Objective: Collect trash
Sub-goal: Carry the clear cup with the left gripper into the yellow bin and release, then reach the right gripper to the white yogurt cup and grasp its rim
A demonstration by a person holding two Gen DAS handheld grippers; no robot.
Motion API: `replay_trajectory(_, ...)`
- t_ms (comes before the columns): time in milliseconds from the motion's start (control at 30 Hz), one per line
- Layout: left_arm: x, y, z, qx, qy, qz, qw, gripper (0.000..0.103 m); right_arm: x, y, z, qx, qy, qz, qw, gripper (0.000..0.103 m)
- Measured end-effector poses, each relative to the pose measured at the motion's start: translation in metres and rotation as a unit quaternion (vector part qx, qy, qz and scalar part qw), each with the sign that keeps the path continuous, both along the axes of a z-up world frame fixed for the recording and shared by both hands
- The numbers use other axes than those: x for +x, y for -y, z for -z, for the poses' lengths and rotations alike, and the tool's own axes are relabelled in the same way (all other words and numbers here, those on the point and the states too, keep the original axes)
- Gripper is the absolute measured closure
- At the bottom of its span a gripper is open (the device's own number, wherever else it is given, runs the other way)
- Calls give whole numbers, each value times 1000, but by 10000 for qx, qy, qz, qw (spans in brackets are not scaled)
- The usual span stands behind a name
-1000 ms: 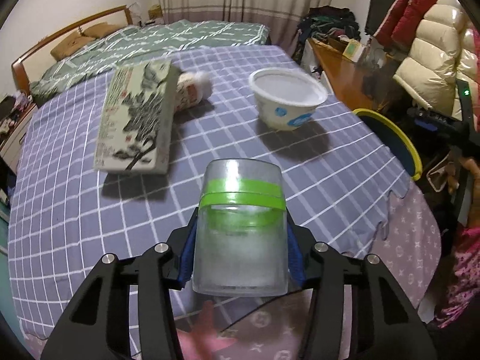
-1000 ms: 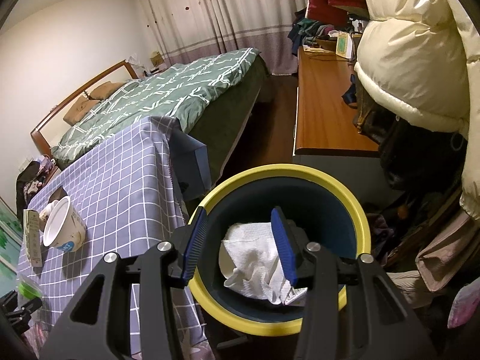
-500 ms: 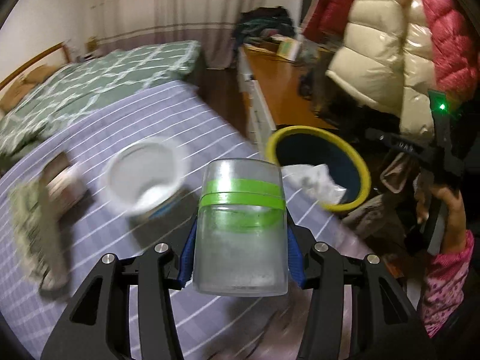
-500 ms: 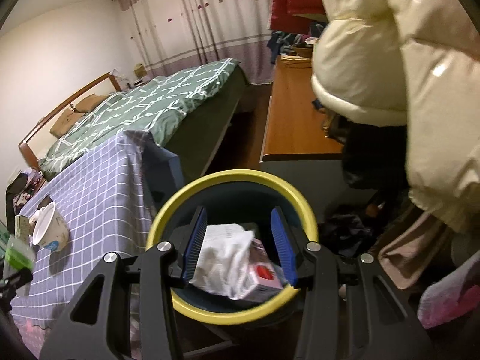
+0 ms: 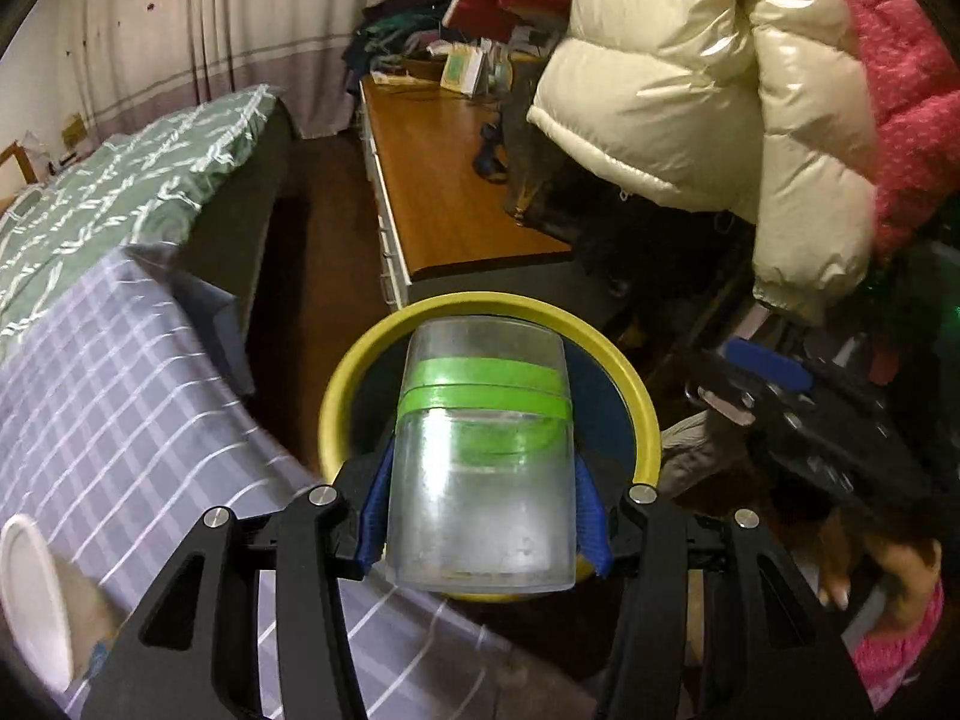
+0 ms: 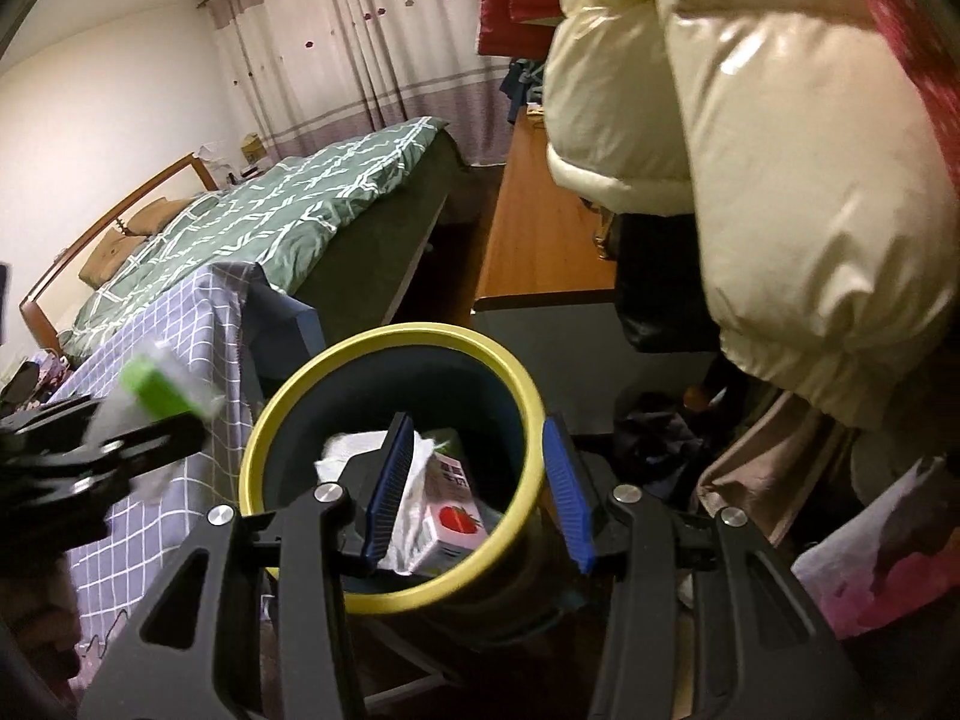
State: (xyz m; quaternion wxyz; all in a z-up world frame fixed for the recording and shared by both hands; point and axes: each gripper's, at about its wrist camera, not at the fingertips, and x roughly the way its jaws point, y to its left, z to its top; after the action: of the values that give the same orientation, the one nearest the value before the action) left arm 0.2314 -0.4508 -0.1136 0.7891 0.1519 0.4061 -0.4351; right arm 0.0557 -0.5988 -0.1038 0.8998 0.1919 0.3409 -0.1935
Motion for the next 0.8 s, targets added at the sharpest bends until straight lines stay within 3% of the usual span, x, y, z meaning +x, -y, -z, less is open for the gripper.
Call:
replay_trajectory(67, 5, 13, 5, -1, 26, -72, 10000, 48, -1, 1, 1, 4, -26, 30, 10000, 59)
replay_trajectory(100, 7, 14, 6, -1, 97, -131, 9999, 39, -2, 3, 2, 8, -31, 34, 10000, 58)
replay_trajectory(133, 8, 14, 5, -11, 210, -236, 9995, 18, -1, 2, 3, 9, -41, 40, 10000, 57)
replay_trajectory(167, 9, 10, 0, -71, 317, -365, 9988, 14, -1, 2, 3, 11, -50, 39, 10000, 56)
replay_trajectory(367, 0, -34, -31, -396, 550, -576, 9960, 11, 3, -4, 5, 63, -41, -71, 9999, 56)
replay_trajectory(567, -21, -117, -62, -681, 868, -1092, 9879, 8, 15, -21, 5, 55, -77, -355, 9993, 56)
replay_trajectory(700, -36, -190, -74, -817, 1110, -1715, 9755, 6, 23, -39, 4, 18, -108, -586, 9982, 56)
replay_trajectory(800, -46, -242, -76, -696, 1336, -2232, 9631, 6, 31, -53, 1, -23, -117, -788, 9968, 56)
